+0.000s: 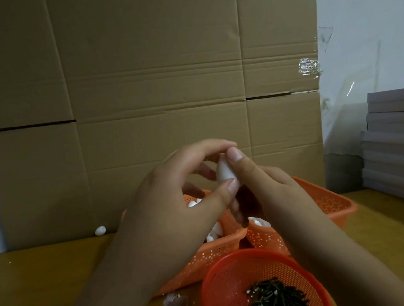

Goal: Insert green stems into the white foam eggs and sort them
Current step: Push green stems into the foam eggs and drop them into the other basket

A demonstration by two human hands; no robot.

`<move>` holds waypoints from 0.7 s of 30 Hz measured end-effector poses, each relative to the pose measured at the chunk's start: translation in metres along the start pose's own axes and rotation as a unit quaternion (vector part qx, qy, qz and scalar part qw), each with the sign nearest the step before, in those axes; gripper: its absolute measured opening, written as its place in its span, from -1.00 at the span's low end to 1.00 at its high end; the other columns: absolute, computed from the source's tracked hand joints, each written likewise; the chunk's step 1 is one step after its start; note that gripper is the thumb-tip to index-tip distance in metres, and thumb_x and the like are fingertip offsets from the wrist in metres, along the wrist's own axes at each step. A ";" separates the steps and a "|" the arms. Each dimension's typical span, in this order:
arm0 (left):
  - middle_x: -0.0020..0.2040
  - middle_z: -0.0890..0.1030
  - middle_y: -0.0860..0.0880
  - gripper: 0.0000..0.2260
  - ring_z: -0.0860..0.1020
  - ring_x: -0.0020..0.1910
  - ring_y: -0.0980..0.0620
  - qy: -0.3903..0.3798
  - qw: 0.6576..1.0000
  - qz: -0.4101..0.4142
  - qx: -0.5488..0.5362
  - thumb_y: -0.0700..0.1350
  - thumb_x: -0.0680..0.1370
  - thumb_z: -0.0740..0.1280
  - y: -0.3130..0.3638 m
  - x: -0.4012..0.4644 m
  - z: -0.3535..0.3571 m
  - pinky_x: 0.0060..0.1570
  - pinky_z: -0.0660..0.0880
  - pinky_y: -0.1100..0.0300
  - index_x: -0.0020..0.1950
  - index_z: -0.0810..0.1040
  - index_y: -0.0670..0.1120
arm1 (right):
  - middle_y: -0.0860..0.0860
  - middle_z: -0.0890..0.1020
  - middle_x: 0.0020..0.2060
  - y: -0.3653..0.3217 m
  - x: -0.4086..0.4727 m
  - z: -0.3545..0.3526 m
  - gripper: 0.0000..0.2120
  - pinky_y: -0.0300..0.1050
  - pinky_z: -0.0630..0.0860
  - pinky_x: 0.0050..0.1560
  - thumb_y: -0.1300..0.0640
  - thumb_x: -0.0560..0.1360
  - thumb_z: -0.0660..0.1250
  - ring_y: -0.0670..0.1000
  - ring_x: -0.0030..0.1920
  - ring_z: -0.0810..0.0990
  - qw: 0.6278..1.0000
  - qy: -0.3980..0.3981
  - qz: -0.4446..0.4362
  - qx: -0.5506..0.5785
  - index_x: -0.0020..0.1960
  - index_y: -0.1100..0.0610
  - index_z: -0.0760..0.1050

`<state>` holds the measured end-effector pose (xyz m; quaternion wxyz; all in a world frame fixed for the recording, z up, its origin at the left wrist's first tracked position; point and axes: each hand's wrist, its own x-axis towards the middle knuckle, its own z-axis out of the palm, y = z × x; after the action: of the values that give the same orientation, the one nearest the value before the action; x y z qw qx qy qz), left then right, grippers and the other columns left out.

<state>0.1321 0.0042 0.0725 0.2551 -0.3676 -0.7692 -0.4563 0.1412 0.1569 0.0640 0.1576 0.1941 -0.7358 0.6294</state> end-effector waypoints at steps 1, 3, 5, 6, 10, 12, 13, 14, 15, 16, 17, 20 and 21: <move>-0.05 0.64 0.23 -0.68 0.63 -0.03 0.19 0.002 1.000 -0.012 -0.006 0.10 0.41 0.37 -0.001 0.000 0.001 -0.01 0.58 0.11 0.13 0.52 0.38 | 0.03 0.52 -0.46 0.000 0.000 0.000 -0.43 -0.26 0.44 -0.37 -0.31 0.40 0.12 -0.05 -0.43 0.48 1.000 -0.009 -0.002 -0.006 -0.37 0.18 0.53; -0.12 0.66 0.17 -0.73 0.65 -0.09 0.16 0.014 0.999 -0.028 -0.013 0.18 0.39 0.37 -0.002 0.001 0.000 -0.03 0.58 0.06 0.08 0.56 0.34 | 0.02 0.55 -0.44 -0.001 -0.001 0.000 -0.44 -0.26 0.45 -0.36 -0.30 0.45 0.08 -0.06 -0.42 0.50 0.999 -0.023 -0.013 -0.021 -0.35 0.13 0.54; -0.12 0.67 0.20 -0.78 0.65 -0.12 0.19 0.038 0.998 -0.034 -0.026 0.23 0.39 0.35 -0.004 0.002 -0.002 -0.09 0.55 0.16 0.01 0.59 0.28 | 0.01 0.58 -0.40 0.000 -0.001 0.001 -0.51 -0.20 0.47 -0.37 -0.26 0.48 0.11 -0.05 -0.39 0.53 0.999 -0.012 -0.030 -0.012 -0.23 0.12 0.56; -0.12 0.67 0.21 -0.79 0.64 -0.12 0.21 0.051 0.997 -0.038 -0.037 0.25 0.40 0.34 -0.005 0.002 -0.003 -0.11 0.54 0.20 -0.02 0.60 0.25 | -0.02 0.59 -0.37 0.001 0.000 0.001 -0.60 -0.15 0.48 -0.38 -0.21 0.50 0.17 -0.05 -0.38 0.55 0.999 0.004 -0.047 -0.009 -0.14 0.09 0.57; -0.31 0.64 0.21 -0.69 0.59 -0.32 0.27 0.069 0.994 -0.056 -0.056 0.31 0.44 0.25 -0.006 0.003 -0.004 -0.29 0.45 0.45 -0.16 0.63 0.13 | -0.03 0.65 -0.11 0.005 0.001 -0.002 -0.71 -0.04 0.61 -0.21 -0.04 0.44 0.35 -0.05 -0.13 0.64 0.992 0.003 -0.120 -0.031 0.16 -0.09 0.54; -0.34 0.63 0.14 -0.64 0.56 -0.39 0.25 0.077 0.991 -0.074 -0.085 0.31 0.44 0.21 -0.007 0.003 -0.003 -0.33 0.44 0.44 -0.20 0.63 0.08 | -0.05 0.64 -0.05 0.005 0.000 -0.001 -0.69 -0.03 0.61 -0.11 -0.06 0.40 0.37 -0.07 -0.08 0.63 0.984 -0.021 -0.160 -0.076 0.14 -0.11 0.55; -0.34 0.63 0.11 -0.63 0.54 -0.41 0.25 0.078 0.990 -0.081 -0.088 0.33 0.46 0.22 -0.008 0.003 -0.002 -0.35 0.44 0.43 -0.20 0.63 0.08 | -0.05 0.63 -0.05 0.005 -0.001 0.001 -0.72 -0.01 0.61 -0.10 -0.05 0.40 0.39 -0.07 -0.08 0.62 0.980 -0.021 -0.173 -0.096 0.11 -0.11 0.56; -0.34 0.63 0.11 -0.62 0.54 -0.41 0.25 0.076 0.990 -0.088 -0.079 0.35 0.46 0.20 -0.010 0.004 -0.001 -0.38 0.43 0.43 -0.21 0.62 0.11 | -0.05 0.63 -0.06 0.007 0.000 0.003 -0.75 0.02 0.60 -0.11 -0.02 0.41 0.43 -0.06 -0.09 0.62 0.979 -0.010 -0.176 -0.106 0.08 -0.10 0.56; -0.35 0.63 0.11 -0.62 0.54 -0.42 0.25 0.073 0.991 -0.095 -0.067 0.37 0.45 0.17 -0.010 0.004 -0.001 -0.41 0.41 0.44 -0.22 0.61 0.14 | -0.03 0.63 -0.07 0.008 0.000 0.004 -0.79 0.03 0.59 -0.12 0.01 0.43 0.46 -0.05 -0.11 0.61 0.979 0.001 -0.174 -0.108 0.05 -0.08 0.57; -0.37 0.62 0.12 -0.61 0.54 -0.42 0.24 0.071 0.991 -0.102 -0.055 0.38 0.45 0.12 -0.012 0.004 -0.001 -0.44 0.40 0.45 -0.24 0.60 0.17 | -0.01 0.63 -0.08 0.009 0.001 0.005 -0.82 0.02 0.58 -0.14 0.03 0.44 0.46 -0.05 -0.12 0.61 0.980 0.010 -0.168 -0.107 0.03 -0.07 0.58; -0.39 0.61 0.12 -0.59 0.56 -0.42 0.23 0.068 0.990 -0.109 -0.049 0.40 0.46 0.09 -0.013 0.004 0.000 -0.43 0.41 0.43 -0.24 0.59 0.19 | -0.01 0.63 -0.11 0.009 0.001 0.006 -0.82 0.00 0.58 -0.15 0.00 0.42 0.44 -0.04 -0.14 0.61 0.981 0.019 -0.162 -0.104 0.02 -0.06 0.58; -0.26 0.67 0.11 -0.59 0.63 -0.27 0.18 0.065 0.988 -0.124 -0.061 0.39 0.51 0.06 -0.017 0.003 0.000 -0.13 0.55 0.10 -0.11 0.60 0.20 | 0.01 0.63 -0.20 0.009 0.002 0.003 -0.72 -0.14 0.55 -0.22 -0.14 0.31 0.39 -0.01 -0.20 0.60 0.986 0.044 -0.131 -0.089 -0.06 -0.02 0.61; -0.18 0.67 0.14 -0.64 0.63 -0.20 0.17 0.068 0.988 -0.119 -0.068 0.32 0.53 0.07 -0.018 0.002 0.001 -0.06 0.55 0.03 -0.05 0.59 0.21 | 0.03 0.63 -0.23 0.010 0.003 0.002 -0.72 -0.16 0.54 -0.23 -0.17 0.32 0.41 -0.01 -0.24 0.60 0.988 0.049 -0.118 -0.083 -0.08 -0.01 0.61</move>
<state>0.1164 0.0002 0.0647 0.2255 -0.2583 -0.7554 -0.5584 0.1342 0.1559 0.0566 0.2818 0.2346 -0.7492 0.5515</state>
